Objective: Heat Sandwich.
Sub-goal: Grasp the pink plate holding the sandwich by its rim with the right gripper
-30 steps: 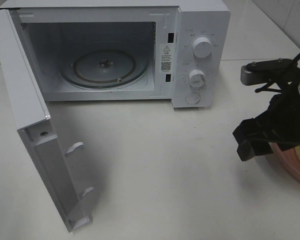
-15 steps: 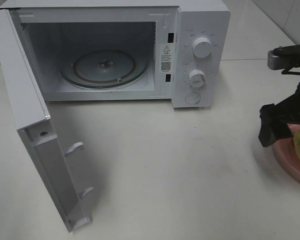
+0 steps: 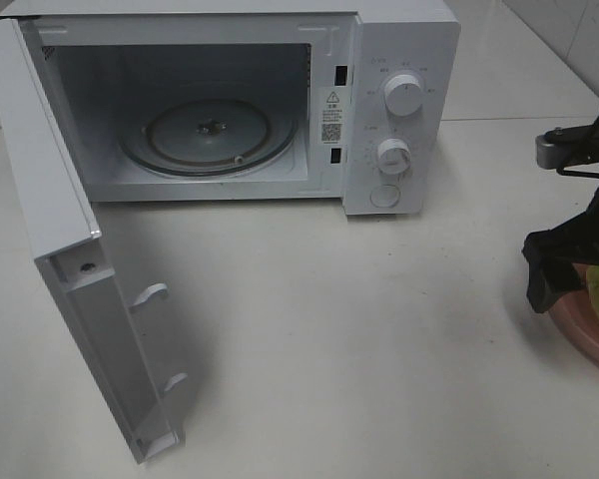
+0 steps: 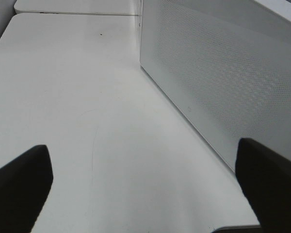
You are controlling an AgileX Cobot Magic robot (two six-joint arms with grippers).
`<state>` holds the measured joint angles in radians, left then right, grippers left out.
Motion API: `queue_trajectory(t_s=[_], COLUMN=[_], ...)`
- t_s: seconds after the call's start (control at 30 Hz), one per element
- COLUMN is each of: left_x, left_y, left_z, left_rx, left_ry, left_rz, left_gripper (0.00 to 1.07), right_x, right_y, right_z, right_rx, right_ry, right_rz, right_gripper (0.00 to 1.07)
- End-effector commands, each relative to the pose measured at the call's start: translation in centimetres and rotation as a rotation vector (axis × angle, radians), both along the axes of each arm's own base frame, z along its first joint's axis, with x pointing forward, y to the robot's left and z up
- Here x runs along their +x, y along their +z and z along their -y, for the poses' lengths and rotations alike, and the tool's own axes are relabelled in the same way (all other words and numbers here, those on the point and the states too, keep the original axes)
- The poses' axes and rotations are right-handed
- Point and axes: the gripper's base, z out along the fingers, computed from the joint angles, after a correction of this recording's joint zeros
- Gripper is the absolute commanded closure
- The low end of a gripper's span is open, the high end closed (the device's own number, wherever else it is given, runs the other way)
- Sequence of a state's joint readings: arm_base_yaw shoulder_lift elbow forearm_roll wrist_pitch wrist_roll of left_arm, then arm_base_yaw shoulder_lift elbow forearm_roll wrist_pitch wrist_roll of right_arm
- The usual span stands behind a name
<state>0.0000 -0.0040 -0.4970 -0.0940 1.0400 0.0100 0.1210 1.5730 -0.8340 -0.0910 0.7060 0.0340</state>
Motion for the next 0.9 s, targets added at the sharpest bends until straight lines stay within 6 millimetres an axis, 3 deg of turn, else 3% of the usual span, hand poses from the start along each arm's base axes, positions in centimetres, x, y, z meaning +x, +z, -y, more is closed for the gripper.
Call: queue_trajectory(t_s=[0.03, 0.3, 0.9], left_x=[-0.3, -0.3, -0.3], left_y=[0.0, 0.0, 0.0], left_z=[0.1, 0.1, 0.1], left_rx=[-0.006, -0.006, -0.006], left_ry=[-0.007, -0.007, -0.007], left_rz=[0.023, 0.023, 0.023], left_gripper=[0.1, 0.1, 0.1], right_x=[0.6, 2.4, 3.3], right_y=[-0.6, -2.2, -6.2], right_z=[0.2, 0.2, 0.0], right_rx=[-0.01, -0.037, -0.043], right_ry=[0.008, 0.015, 0.03], right_rz=[-0.007, -0.044, -0.103], right_gripper=[0.15, 0.16, 0.18])
